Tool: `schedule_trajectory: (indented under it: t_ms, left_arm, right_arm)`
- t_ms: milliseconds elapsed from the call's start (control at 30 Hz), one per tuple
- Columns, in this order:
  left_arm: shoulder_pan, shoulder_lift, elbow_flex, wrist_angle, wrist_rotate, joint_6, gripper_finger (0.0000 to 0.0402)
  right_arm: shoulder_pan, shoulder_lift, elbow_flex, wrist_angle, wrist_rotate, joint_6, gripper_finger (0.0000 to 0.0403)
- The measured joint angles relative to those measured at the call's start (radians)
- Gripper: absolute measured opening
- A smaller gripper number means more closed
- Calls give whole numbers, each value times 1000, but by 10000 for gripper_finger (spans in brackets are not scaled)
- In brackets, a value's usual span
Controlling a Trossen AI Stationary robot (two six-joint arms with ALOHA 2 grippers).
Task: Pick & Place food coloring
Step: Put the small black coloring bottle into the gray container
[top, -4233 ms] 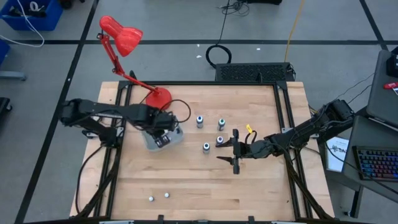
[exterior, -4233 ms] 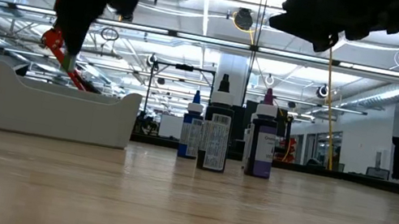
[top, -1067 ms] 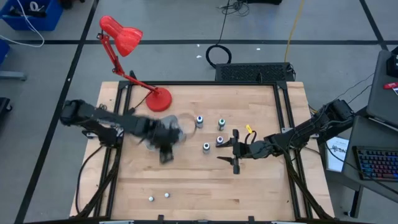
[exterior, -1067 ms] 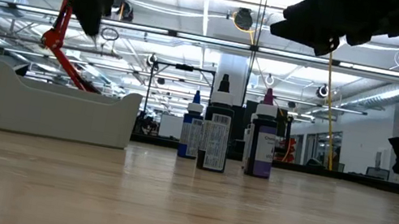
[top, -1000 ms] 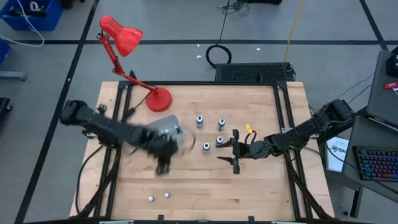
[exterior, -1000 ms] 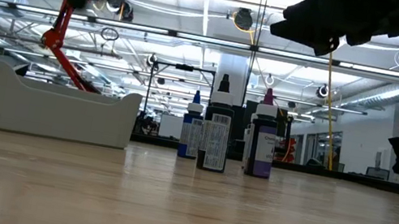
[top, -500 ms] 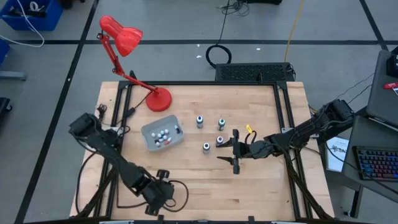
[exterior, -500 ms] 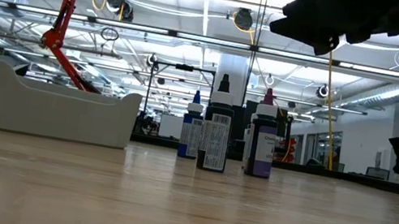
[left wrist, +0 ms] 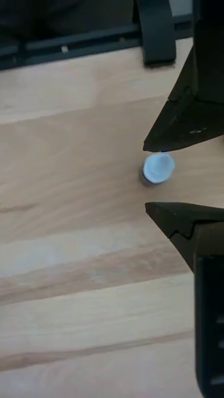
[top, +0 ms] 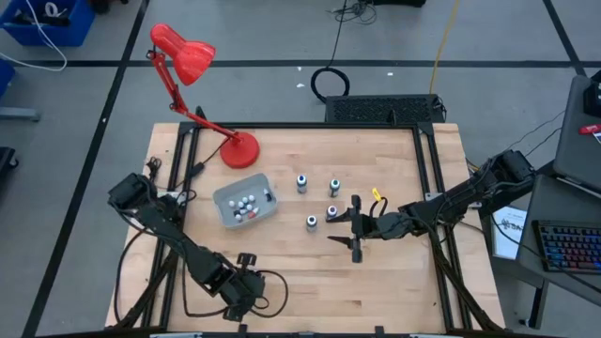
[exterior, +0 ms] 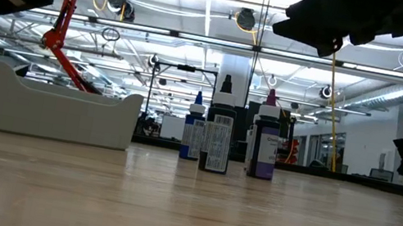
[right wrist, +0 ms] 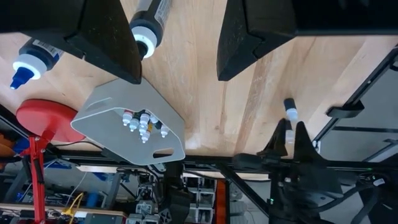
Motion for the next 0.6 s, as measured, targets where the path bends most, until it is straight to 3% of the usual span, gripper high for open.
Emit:
schedule_trajectory:
  t_ms: [333, 600]
  left_arm:
    - [0, 25, 0, 5, 2, -58, 145]
    - [4, 95, -1, 16, 75, -80, 145]
  right_arm:
    - [0, 0, 0, 0, 0, 0, 196]
    - [0, 0, 0, 1, 0, 0, 196]
